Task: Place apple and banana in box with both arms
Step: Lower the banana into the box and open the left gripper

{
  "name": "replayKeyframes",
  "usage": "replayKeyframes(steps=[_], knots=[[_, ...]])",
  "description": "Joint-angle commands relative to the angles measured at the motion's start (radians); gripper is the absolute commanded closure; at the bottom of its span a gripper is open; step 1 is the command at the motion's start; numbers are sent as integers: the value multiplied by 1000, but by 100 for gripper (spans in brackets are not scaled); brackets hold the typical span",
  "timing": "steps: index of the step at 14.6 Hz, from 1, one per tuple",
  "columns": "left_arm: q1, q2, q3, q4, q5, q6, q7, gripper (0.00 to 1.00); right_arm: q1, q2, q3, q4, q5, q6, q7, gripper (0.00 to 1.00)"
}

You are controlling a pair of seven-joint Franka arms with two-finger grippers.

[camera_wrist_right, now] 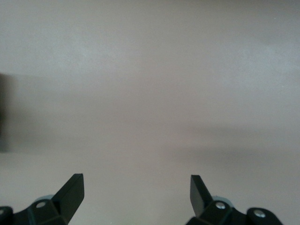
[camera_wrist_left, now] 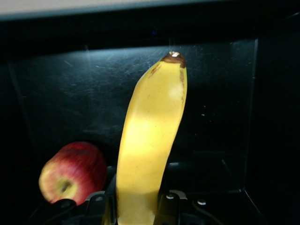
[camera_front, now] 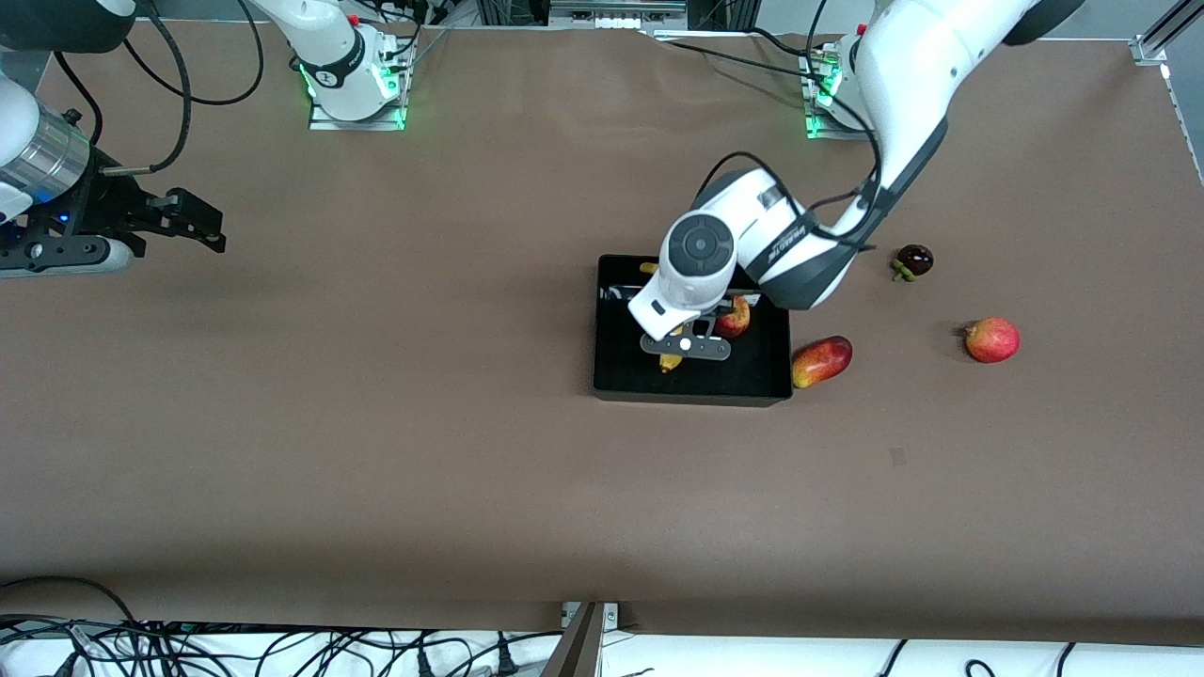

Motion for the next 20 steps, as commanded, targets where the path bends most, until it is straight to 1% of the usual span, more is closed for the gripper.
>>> replayKeyframes(steps=[1, 3, 4, 5, 6, 8, 9, 11, 13, 16, 18, 20], knots=[[-14, 65, -3, 38, 9, 28, -2, 96, -13, 6, 13, 17, -5, -4, 2, 0], [-26, 81, -1, 43, 7, 33, -2, 94, -11, 5, 13, 16, -5, -4, 2, 0], [-27, 82, -1, 43, 9, 36, -4, 88, -13, 6, 13, 17, -5, -2, 2, 0], [-26, 82, 0, 43, 7, 45, -4, 69, -13, 5, 13, 16, -5, -2, 2, 0], [-21, 79, 0, 43, 7, 47, -5, 1, -13, 5, 13, 17, -5, -4, 2, 0], [-1, 64, 2, 49, 7, 38, -7, 0, -13, 5, 13, 17, -5, -2, 2, 0], [34, 38, 2, 49, 7, 24, -7, 0, -13, 6, 13, 17, -5, -2, 4, 0], [103, -62, -6, 55, 9, -107, 7, 0, -13, 6, 13, 16, -5, -2, 2, 0], [149, -117, -4, 116, 7, -230, 10, 0, -13, 6, 13, 17, -5, -2, 2, 0], [207, -154, -10, 254, 7, -432, 33, 0, -13, 6, 13, 17, -5, -2, 2, 0], [215, -156, -9, 346, 9, -558, 152, 0, -13, 6, 13, 17, -5, -4, 2, 0], [244, -156, -10, 386, 3, -655, 288, 0, -13, 6, 13, 17, -7, -4, 2, 0]])
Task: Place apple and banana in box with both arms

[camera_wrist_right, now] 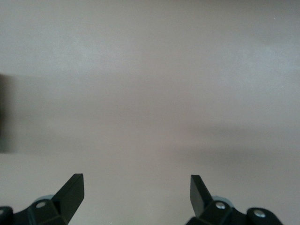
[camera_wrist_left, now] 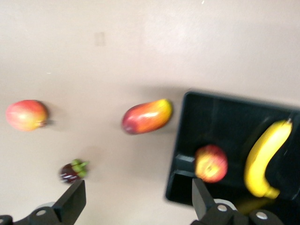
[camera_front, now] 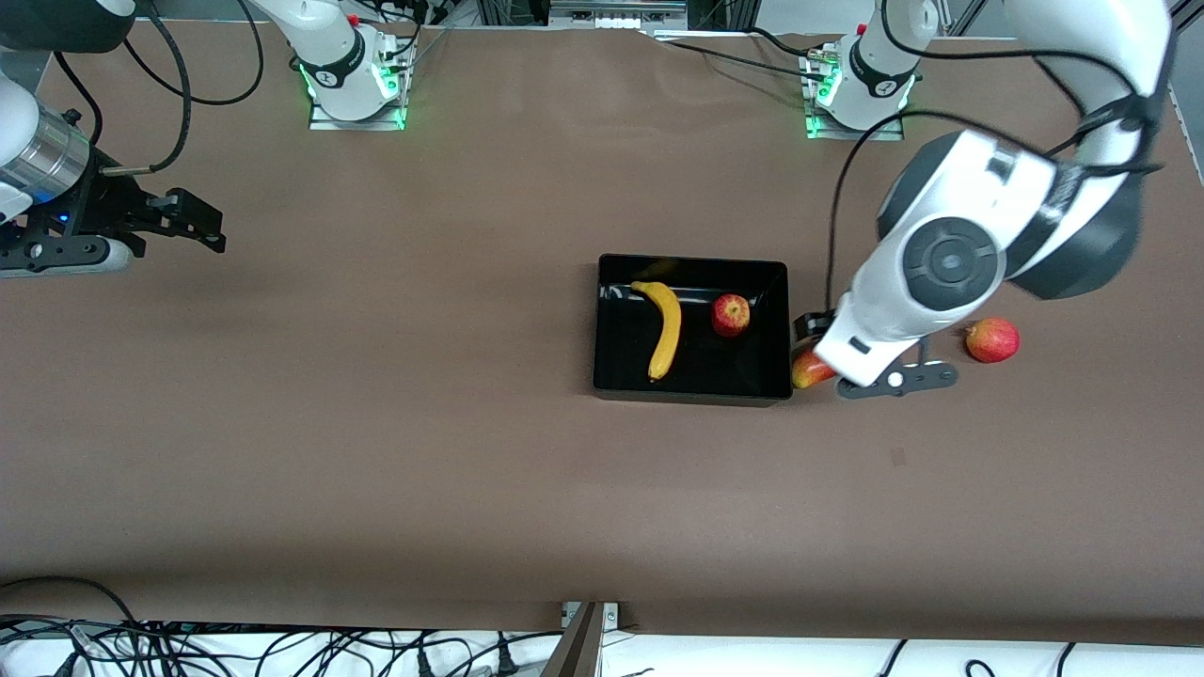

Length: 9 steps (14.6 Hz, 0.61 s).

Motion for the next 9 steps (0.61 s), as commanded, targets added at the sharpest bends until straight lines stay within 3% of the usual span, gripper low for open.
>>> replayKeyframes(steps=[1, 2, 6, 7, 9], knots=[[48, 7, -3, 72, -36, -91, 198, 0, -13, 5, 13, 16, -7, -4, 2, 0], [54, -66, 39, 55, -102, -79, 302, 0, -13, 5, 13, 17, -5, -4, 2, 0], [-63, -330, 474, -156, -387, 57, 599, 0, -13, 6, 13, 17, -5, -4, 2, 0], [-90, -379, 536, -208, -403, 99, 621, 0, -13, 6, 13, 17, -5, -4, 2, 0], [-102, -477, 557, -325, -365, 182, 621, 0, -13, 5, 13, 17, -5, -4, 2, 0]])
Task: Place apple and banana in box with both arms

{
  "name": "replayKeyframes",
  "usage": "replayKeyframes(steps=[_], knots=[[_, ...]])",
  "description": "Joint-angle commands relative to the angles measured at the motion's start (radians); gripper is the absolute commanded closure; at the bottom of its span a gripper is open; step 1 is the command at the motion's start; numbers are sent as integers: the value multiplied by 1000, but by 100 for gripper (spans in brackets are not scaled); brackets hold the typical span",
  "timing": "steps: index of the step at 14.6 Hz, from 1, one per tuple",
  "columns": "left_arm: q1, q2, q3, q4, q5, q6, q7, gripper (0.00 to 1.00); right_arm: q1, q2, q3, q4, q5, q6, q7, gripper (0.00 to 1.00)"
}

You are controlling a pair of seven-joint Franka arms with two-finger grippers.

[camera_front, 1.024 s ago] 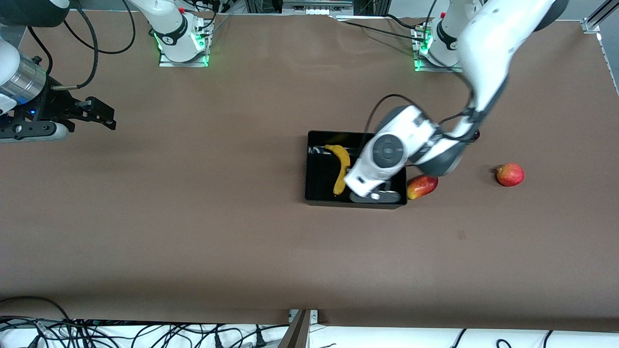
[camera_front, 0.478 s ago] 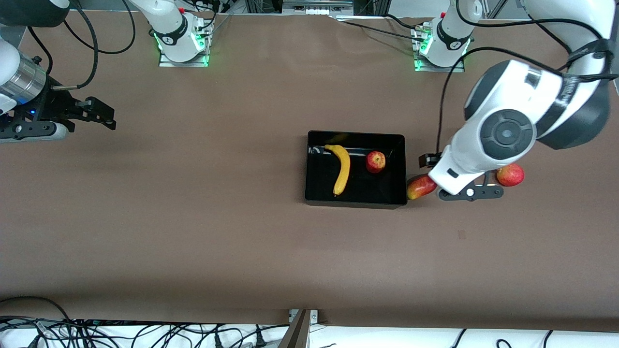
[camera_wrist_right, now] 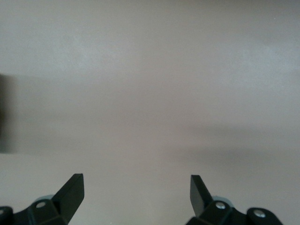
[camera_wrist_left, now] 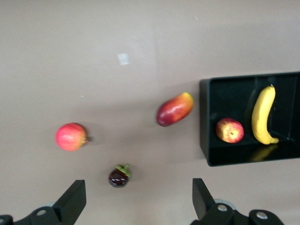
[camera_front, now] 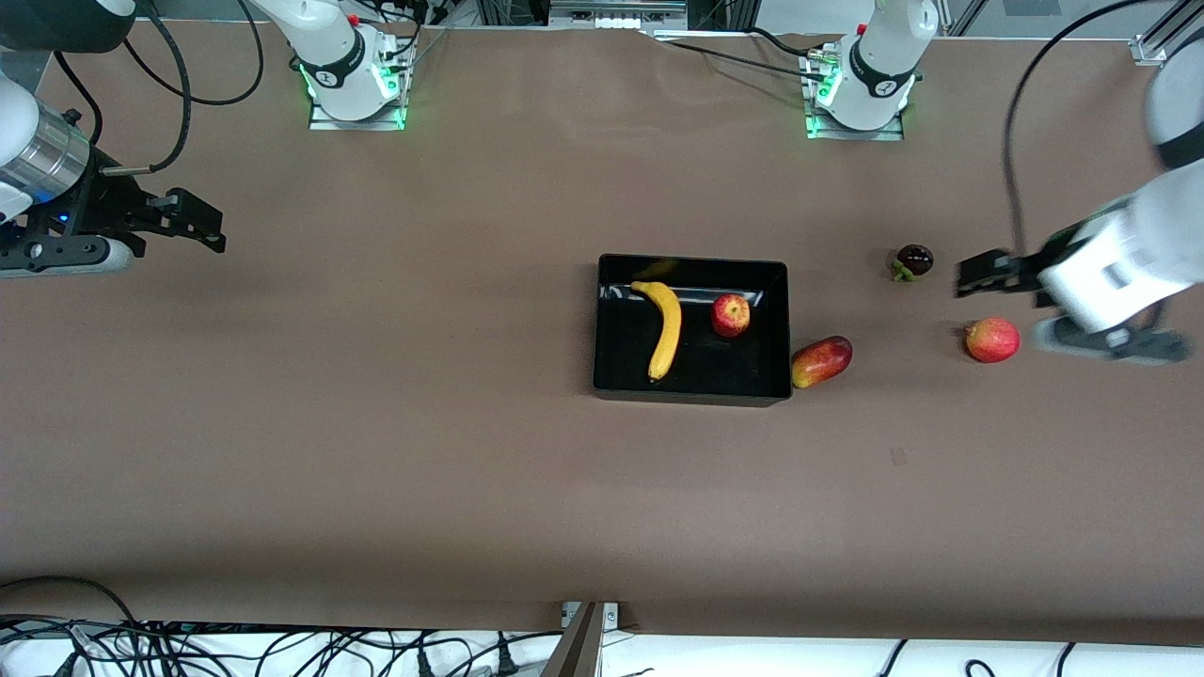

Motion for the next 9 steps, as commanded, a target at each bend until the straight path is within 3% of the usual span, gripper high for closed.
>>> replayKeyframes(steps=[1, 5, 9], knots=[[-56, -186, 47, -251, 40, 143, 13, 0, -13, 5, 13, 17, -5, -4, 2, 0], [-124, -226, 95, -282, 48, 134, 11, 0, -13, 5, 13, 15, -5, -4, 4, 0], [-124, -219, 106, -277, 43, 131, 11, 0, -13, 5, 13, 17, -5, -4, 2, 0]])
